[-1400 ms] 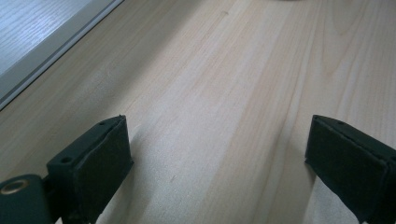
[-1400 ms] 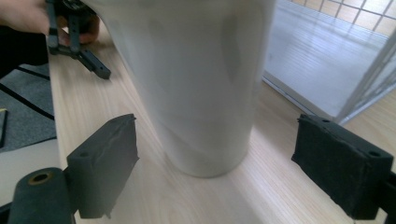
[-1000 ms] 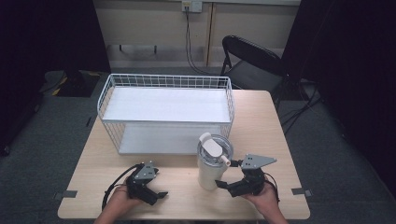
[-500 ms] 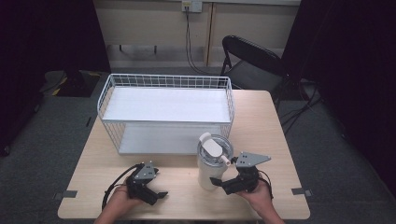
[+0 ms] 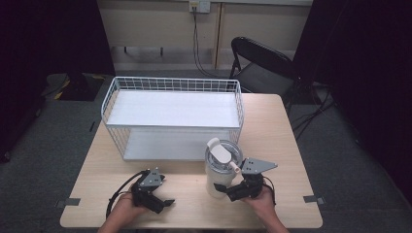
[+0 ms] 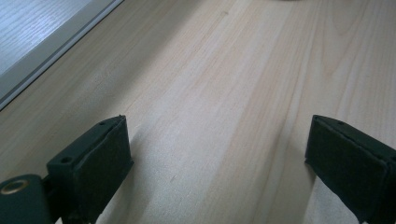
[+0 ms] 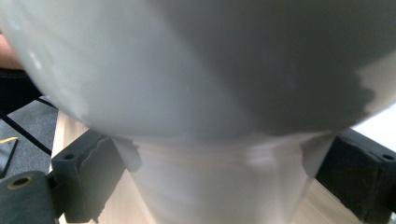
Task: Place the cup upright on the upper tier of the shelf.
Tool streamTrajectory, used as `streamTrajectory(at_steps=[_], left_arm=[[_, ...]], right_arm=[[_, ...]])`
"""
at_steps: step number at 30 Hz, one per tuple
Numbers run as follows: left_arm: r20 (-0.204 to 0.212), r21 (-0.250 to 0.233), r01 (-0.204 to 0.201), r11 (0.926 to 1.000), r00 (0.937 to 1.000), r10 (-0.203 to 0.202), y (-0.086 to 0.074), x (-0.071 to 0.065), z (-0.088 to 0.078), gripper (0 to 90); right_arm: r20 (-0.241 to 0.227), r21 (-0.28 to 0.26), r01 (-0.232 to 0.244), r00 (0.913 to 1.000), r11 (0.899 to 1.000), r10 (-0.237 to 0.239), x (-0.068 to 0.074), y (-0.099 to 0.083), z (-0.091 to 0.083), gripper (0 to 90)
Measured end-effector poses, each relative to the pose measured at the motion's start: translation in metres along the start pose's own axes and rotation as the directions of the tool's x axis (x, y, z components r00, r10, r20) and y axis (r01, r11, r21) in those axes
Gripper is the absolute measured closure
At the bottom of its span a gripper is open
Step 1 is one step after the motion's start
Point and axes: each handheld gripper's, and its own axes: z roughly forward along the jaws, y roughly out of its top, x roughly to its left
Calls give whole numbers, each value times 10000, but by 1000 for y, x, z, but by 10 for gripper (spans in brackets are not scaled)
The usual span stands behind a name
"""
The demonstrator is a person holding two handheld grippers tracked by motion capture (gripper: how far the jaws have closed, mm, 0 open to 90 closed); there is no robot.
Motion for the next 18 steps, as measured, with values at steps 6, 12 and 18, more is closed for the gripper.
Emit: streamTrajectory(at_steps=[6,12,18], left_arm=[[-5,-21,23,10000,10000,-23,0,0,0,62],[-3,-23,23,10000,10000,-23,0,0,0,61],[-5,-20,17,10000,10000,-17,0,0,0,61]], right_arm=[[-226,-170,-146,9996,9997,142,-3,-3,7,58],[-334,-558,-270,9991,9981,251,-4,-6,12,56],[-106,-783,-321,9995,9964,313,-1,-7,13,66]])
